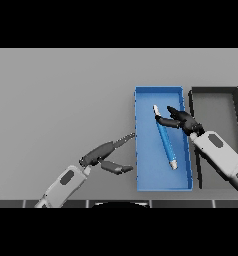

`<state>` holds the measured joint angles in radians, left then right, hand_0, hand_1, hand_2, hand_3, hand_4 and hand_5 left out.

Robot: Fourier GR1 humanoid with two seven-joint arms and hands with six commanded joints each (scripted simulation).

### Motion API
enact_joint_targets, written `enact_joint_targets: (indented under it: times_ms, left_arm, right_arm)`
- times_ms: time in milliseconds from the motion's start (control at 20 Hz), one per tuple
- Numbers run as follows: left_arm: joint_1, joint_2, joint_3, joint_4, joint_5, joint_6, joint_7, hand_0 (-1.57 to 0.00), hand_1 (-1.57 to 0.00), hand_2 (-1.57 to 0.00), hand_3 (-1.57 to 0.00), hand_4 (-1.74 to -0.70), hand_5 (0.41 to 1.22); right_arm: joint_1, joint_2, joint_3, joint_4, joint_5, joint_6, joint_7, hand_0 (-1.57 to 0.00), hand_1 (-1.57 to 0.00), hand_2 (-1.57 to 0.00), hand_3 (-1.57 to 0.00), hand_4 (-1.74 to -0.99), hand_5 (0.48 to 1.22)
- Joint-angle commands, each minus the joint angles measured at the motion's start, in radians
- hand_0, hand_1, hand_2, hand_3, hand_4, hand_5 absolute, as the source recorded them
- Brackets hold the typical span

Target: Pick up the blue pipe and place it into the blue bin.

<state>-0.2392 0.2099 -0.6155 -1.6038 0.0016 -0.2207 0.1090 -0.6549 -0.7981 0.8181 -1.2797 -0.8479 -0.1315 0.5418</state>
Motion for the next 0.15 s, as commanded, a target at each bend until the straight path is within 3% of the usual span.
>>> enact_joint_targets:
  times_ms: [0, 100]
  left_arm:
    - [-0.001, 0.002, 0.002, 0.001, 0.001, -0.001, -0.003, 0.0, 0.0, 0.0, 0.0, -0.92, 0.467]
    - [-0.004, 0.004, 0.008, 0.01, 0.003, -0.003, -0.013, 0.0, 0.0, 0.0, 0.0, -0.92, 0.468]
  right_arm:
    - [0.003, 0.005, 0.001, 0.001, -0.005, 0.001, 0.005, -0.01, -0.01, -0.01, -0.01, -1.129, 0.674]
    - [0.003, 0.014, -0.002, 0.001, -0.01, 0.002, -0.01, -0.01, -0.01, -0.01, -0.01, -1.129, 0.677]
